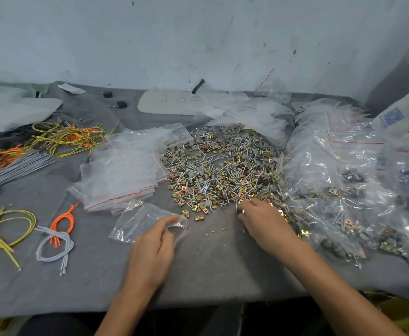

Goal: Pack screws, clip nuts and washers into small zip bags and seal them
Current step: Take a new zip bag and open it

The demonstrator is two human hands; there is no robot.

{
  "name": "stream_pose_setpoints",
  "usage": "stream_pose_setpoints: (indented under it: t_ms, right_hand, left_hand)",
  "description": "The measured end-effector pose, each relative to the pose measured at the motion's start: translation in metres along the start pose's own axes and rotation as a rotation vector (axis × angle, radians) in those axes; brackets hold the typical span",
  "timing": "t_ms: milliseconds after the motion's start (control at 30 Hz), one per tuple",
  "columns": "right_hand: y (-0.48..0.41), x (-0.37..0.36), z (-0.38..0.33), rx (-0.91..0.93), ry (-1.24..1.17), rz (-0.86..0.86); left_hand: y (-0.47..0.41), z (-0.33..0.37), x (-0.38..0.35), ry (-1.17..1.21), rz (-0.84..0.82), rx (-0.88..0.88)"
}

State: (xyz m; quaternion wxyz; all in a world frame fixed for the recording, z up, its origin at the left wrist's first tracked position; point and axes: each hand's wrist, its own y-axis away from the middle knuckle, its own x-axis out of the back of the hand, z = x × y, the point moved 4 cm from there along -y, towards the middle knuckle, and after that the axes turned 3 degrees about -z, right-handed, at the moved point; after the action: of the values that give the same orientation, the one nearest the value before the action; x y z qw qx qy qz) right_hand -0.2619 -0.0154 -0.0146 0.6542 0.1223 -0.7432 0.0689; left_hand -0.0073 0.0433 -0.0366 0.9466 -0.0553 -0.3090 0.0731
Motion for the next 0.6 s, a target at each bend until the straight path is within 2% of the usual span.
stream_pose_setpoints:
  t_ms: [333,433,500,600]
  right_hand:
    - [-0.012,0.013,0.006,-0.07,-0.206,-0.099]
    - [-0.006,0.02,0.001,-0.051,-0.216,-0.068]
    - [0.002,0.024,-0.014,-0.018,-0.361,0.001]
    - [0.013,0.018,-0.058,0.09,-0.685,-0.009]
  left_hand:
    - [0.0,0.0,-0.002,0.001,-0.027,-0.008]
    - [0.0,-0.003,-0.003,0.008,-0.021,-0.006]
    - [0.0,-0.003,-0.004,0.009,-0.008,-0.011]
    - [-0.001,-0.005,-0.005,-0.003,-0.005,-0.004]
